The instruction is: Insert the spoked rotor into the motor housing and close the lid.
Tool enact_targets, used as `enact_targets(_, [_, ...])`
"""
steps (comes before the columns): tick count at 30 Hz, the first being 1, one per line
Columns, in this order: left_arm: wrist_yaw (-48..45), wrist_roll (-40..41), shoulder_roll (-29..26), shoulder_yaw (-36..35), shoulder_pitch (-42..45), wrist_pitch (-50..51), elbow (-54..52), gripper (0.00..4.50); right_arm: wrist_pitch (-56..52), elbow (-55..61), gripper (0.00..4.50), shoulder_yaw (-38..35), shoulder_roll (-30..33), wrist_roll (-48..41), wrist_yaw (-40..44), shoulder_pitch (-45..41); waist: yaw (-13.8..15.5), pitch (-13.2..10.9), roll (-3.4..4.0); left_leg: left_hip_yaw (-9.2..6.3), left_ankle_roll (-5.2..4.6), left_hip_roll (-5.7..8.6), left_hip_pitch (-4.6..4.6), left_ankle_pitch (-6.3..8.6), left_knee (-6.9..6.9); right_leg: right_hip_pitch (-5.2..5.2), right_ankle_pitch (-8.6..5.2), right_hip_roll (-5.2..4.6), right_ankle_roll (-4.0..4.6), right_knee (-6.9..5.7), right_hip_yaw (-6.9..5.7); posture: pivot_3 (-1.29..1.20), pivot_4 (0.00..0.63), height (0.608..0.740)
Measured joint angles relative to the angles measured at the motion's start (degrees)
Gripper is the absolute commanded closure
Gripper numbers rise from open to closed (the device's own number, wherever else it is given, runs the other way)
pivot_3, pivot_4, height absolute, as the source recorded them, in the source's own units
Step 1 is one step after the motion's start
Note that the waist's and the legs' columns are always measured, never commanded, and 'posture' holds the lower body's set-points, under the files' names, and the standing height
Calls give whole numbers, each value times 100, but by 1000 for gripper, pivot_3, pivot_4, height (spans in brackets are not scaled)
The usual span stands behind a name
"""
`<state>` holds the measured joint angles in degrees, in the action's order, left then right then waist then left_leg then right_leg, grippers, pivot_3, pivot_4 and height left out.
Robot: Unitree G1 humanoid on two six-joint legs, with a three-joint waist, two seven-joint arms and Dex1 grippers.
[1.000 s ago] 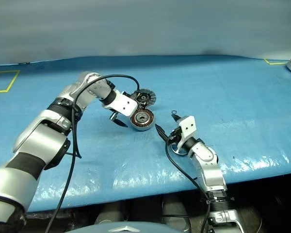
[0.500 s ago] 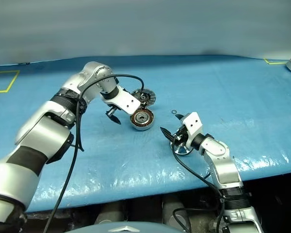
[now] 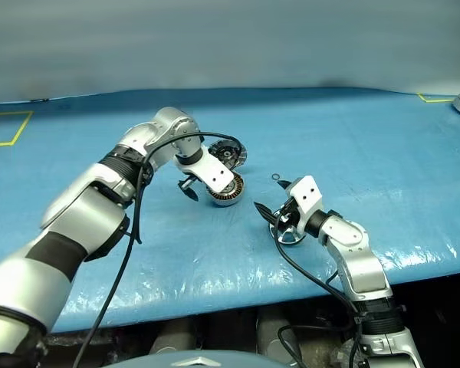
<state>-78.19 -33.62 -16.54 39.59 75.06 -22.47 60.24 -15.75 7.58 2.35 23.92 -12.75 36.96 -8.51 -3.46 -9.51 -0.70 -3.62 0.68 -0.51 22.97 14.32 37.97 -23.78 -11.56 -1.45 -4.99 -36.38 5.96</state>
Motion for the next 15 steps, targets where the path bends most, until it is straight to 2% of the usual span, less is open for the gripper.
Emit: enact_targets(15, [182,-185,82,87,-48,-151,274,0,-4,73,29,-1,-2,-84,-136,48,-5,0,-1,0,0,2,-9,0,11,1,-10,0,-12,-30,3,0,150,740])
